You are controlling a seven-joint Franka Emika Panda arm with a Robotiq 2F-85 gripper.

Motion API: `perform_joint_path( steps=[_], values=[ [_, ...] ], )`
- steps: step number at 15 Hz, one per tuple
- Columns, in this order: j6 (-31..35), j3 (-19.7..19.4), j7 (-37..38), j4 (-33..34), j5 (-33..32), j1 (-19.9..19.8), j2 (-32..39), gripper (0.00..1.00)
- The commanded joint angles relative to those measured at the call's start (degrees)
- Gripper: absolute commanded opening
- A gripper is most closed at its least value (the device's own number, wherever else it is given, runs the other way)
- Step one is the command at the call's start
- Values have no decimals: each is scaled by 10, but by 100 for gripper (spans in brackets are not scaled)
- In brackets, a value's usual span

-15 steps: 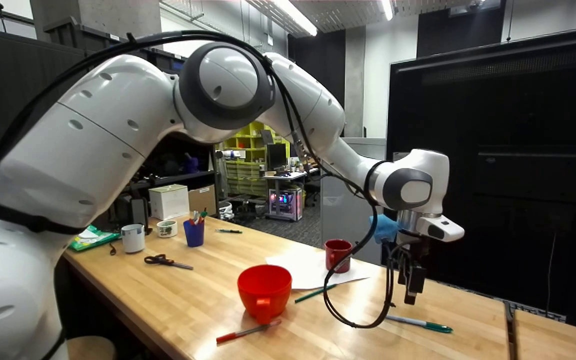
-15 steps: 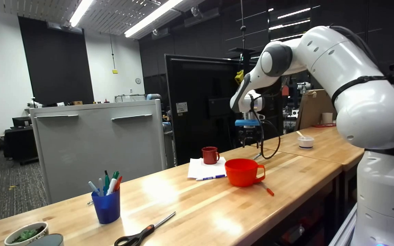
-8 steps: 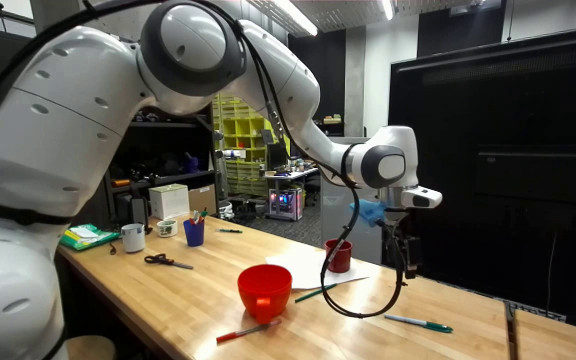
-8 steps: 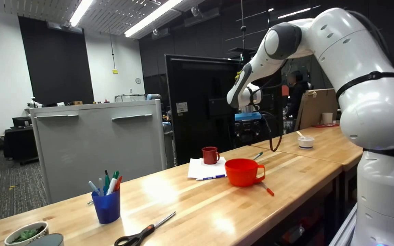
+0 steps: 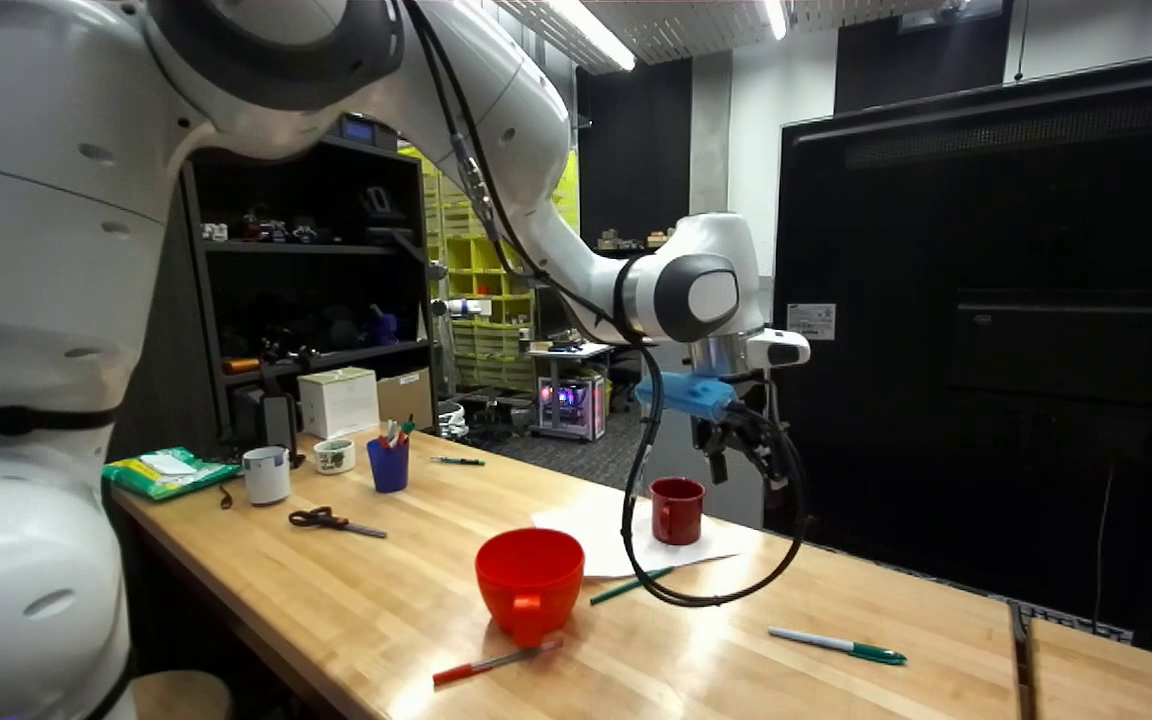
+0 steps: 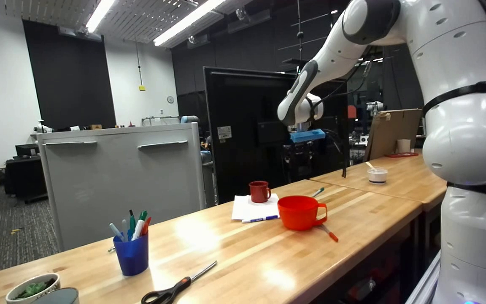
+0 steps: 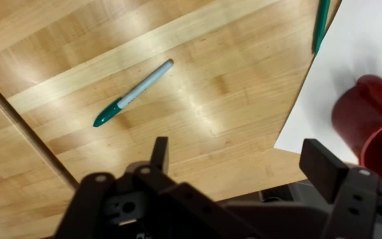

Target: Move the green pen on the table to the right.

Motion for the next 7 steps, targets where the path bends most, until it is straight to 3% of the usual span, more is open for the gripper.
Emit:
perform_joint_path(
  steps=[1, 4, 5, 7],
  values=[
    [-5, 27, -100, -78, 5, -2, -91, 100],
    [-32, 44, -200, -105, 40, -4, -137, 100],
    [-17, 35, -143, -66, 21, -2, -87, 100],
    [-28, 39, -178, -82, 33, -1, -111, 100]
  ],
)
